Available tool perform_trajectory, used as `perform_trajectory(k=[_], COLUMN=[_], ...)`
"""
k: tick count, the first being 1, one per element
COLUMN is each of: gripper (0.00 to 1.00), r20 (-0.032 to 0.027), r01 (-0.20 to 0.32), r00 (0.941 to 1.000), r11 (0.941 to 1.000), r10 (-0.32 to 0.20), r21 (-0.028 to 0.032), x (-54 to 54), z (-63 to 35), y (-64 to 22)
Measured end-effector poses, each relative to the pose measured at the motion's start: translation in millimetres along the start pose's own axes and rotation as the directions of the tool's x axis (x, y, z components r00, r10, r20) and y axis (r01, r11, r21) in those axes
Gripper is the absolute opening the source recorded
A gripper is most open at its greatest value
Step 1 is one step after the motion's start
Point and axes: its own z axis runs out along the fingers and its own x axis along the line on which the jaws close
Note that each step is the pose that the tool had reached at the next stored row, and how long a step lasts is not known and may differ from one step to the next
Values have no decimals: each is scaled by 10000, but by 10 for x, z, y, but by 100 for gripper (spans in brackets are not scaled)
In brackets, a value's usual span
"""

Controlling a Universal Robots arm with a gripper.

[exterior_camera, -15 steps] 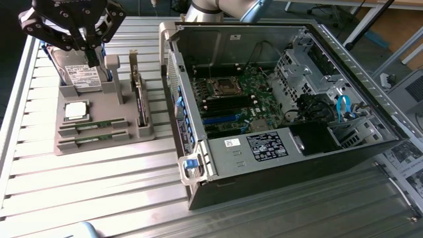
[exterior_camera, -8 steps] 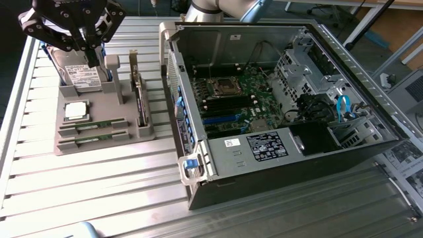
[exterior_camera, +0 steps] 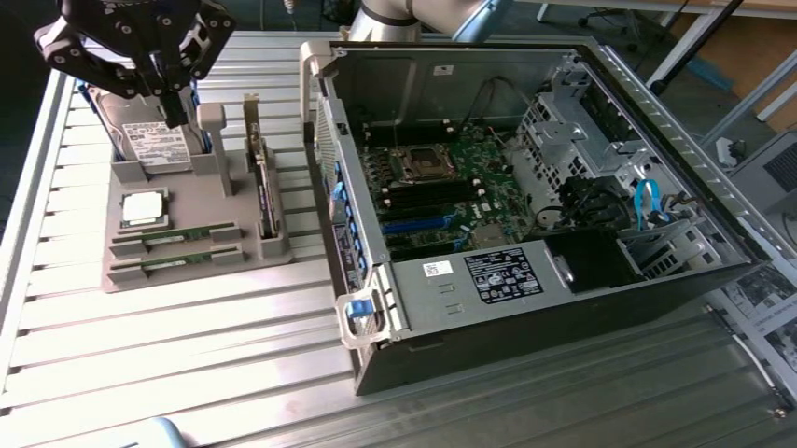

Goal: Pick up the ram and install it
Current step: 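Pick up the ram and move it above insertion slot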

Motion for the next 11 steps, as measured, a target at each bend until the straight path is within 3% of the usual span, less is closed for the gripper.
perform_trajectory(k=[11], gripper=[11], r20=[-40], r01=[763], r00=[9971], r11=[9971], r10=[-763], r21=[27], x=[0], z=[0], y=[0])
